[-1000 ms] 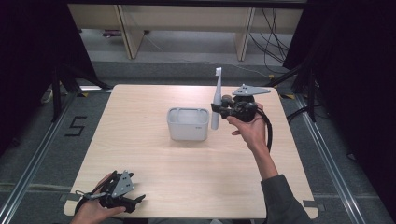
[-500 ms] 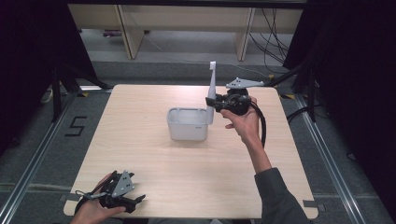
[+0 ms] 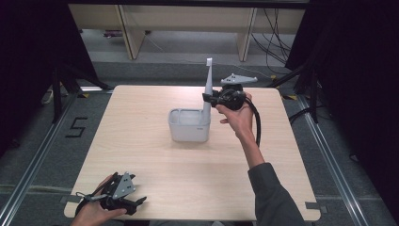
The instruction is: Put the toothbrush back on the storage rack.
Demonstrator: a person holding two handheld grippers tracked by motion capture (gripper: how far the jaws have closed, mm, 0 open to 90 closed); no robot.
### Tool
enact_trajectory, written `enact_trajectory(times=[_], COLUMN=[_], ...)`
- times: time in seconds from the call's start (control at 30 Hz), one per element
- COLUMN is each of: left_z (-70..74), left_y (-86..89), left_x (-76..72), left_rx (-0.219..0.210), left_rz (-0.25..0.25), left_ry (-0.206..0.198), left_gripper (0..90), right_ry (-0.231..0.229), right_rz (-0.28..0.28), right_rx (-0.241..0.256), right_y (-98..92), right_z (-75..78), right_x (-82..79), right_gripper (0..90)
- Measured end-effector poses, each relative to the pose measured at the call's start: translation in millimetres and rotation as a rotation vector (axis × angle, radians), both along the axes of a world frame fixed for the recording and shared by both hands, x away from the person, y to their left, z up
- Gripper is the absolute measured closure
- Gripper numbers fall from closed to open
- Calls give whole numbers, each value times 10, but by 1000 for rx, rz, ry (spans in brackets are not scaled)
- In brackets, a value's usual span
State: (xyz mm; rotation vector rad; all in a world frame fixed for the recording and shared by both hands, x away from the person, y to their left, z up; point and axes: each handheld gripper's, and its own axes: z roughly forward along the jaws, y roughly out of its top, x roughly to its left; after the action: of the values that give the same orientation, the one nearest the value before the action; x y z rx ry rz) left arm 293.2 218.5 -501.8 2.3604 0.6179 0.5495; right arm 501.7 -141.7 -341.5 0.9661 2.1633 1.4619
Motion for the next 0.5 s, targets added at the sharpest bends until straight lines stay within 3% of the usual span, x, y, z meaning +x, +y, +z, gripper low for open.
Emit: enact_trajectory(times=[0.03,0.07,0.23,0.5], left_z=[1,0,0,0], left_y=[0,1,1,3], left_x=[0,1,1,0], left_rx=[1,1,2,-1], left_rz=[-1,0,-2,3], left_ry=[0,0,1,3], left_gripper=[162,162,162,162], right_ry=[-17,9,3,13], right_rz=[-10,-4,-21,-22], right_rx=[-2,9,-17,-16], right_y=[2,9,22,70], right_z=[-15,-23,-73,-127], right_x=[21,31,74,103], right_gripper=[669,669,669,668])
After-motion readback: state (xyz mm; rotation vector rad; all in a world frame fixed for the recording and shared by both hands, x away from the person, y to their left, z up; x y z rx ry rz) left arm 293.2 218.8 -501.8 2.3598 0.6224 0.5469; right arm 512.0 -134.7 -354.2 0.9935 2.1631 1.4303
